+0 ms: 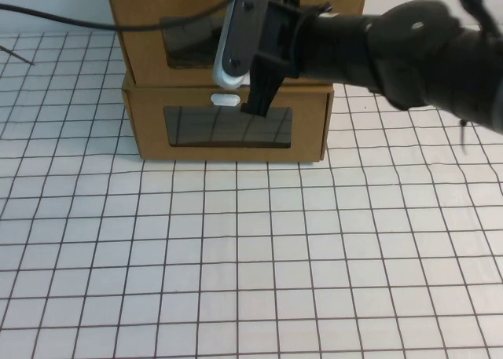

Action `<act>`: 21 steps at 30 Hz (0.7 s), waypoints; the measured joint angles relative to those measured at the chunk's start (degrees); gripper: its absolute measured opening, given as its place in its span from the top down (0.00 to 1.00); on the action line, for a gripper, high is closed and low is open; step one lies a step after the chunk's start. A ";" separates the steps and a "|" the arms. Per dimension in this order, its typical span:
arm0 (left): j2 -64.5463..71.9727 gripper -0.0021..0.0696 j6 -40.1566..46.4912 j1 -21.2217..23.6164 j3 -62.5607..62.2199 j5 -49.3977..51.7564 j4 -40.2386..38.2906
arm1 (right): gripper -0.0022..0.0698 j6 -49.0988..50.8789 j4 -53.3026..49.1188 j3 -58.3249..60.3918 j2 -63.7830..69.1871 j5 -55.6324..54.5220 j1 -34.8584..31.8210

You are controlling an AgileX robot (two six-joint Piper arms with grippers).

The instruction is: Close the shoe box

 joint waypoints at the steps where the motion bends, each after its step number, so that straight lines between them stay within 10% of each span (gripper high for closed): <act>1: -1.38 0.97 0.56 0.33 0.27 0.26 0.40 | 0.99 0.00 1.00 0.69 -1.49 1.12 0.00; 14: -24.55 0.97 1.07 2.46 0.26 6.31 13.13 | 0.99 12.47 10.67 2.91 -18.01 -18.82 0.00; 21: -35.15 0.97 -2.63 2.46 3.60 13.13 21.96 | 0.99 -23.93 30.37 2.91 -23.40 -51.89 0.00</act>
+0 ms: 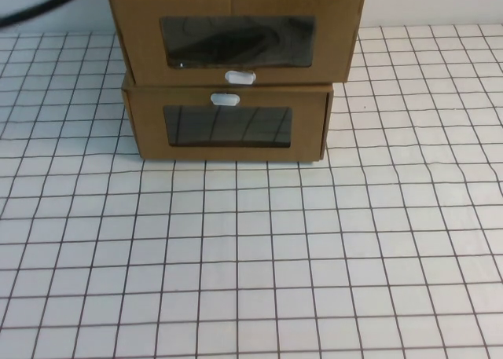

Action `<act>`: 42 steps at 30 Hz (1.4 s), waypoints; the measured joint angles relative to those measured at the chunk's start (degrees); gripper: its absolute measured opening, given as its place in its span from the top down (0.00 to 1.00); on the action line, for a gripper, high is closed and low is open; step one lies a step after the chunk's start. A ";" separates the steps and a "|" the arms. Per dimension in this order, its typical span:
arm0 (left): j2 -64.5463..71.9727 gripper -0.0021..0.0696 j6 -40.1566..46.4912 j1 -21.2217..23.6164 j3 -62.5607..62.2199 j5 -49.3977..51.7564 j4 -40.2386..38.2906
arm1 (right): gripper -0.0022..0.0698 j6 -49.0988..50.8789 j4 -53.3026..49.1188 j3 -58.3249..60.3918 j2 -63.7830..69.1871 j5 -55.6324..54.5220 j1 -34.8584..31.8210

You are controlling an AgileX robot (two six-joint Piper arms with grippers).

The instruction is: Close the shoe box

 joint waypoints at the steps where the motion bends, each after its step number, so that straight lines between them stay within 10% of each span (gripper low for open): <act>1: -1.61 0.97 -0.41 0.00 1.13 0.64 0.60 | 0.99 -3.49 1.07 0.03 -0.52 -5.68 -0.28; 10: -18.58 0.97 -2.34 0.00 24.36 -3.05 2.45 | 0.99 -1.12 1.08 13.81 -17.00 -14.04 0.14; 24: -52.71 0.97 -8.45 0.00 68.29 -25.26 2.23 | 0.99 23.15 1.08 47.71 -53.42 36.69 0.89; 42: -65.98 0.97 -6.64 0.00 90.35 -35.44 -7.07 | 0.99 23.84 1.07 48.23 -51.69 16.29 0.89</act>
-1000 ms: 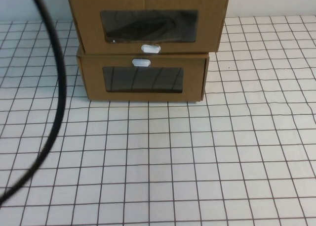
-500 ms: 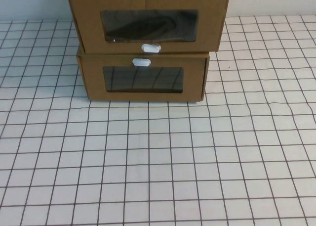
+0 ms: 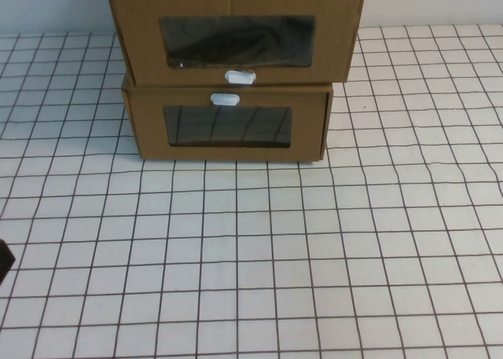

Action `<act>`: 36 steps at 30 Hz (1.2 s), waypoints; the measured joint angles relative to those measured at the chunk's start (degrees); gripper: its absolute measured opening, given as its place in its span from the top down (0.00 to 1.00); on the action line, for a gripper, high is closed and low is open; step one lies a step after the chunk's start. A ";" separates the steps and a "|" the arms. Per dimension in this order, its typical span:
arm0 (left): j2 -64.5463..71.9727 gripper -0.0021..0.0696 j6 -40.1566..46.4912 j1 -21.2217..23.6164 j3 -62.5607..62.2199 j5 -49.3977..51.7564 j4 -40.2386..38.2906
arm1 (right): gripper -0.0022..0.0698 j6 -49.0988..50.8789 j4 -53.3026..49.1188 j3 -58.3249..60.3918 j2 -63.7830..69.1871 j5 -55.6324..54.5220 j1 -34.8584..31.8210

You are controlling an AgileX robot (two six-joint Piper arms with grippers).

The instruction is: Close the shoe box

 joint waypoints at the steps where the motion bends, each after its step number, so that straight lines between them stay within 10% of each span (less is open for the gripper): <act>1: 0.00 0.97 0.00 0.00 0.57 -0.81 -0.13 | 0.99 0.00 0.00 0.00 0.00 0.00 0.00; 24: 0.00 0.97 0.91 0.00 3.13 -6.31 0.19 | 0.99 0.00 0.00 0.00 0.00 -0.23 0.00; 36: -12.24 0.97 -14.09 0.51 22.64 -20.37 34.09 | 0.99 0.00 0.00 0.00 0.04 -0.23 0.00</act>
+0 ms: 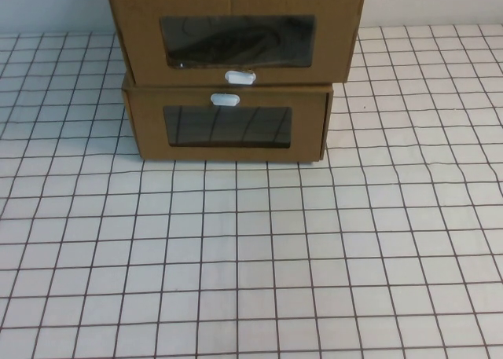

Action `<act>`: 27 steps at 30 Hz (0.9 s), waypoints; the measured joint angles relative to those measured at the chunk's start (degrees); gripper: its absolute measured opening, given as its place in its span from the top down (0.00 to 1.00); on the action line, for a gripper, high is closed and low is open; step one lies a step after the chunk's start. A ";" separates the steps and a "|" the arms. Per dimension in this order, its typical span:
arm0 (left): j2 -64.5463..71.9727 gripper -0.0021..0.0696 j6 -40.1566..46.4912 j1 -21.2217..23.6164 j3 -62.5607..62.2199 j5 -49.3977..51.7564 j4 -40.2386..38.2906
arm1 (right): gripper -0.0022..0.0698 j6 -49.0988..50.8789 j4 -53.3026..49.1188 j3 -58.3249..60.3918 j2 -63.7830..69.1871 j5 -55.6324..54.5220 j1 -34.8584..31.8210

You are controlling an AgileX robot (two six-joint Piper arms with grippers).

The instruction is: Close the shoe box

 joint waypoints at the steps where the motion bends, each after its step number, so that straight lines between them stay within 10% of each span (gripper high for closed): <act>1: -0.72 0.97 -0.46 0.41 2.13 -0.38 0.71 | 0.99 0.00 0.00 0.00 0.00 0.00 0.00; 27: -1.16 0.97 -1.42 1.92 6.00 10.29 2.17 | 0.99 0.00 0.00 0.00 0.09 0.00 0.00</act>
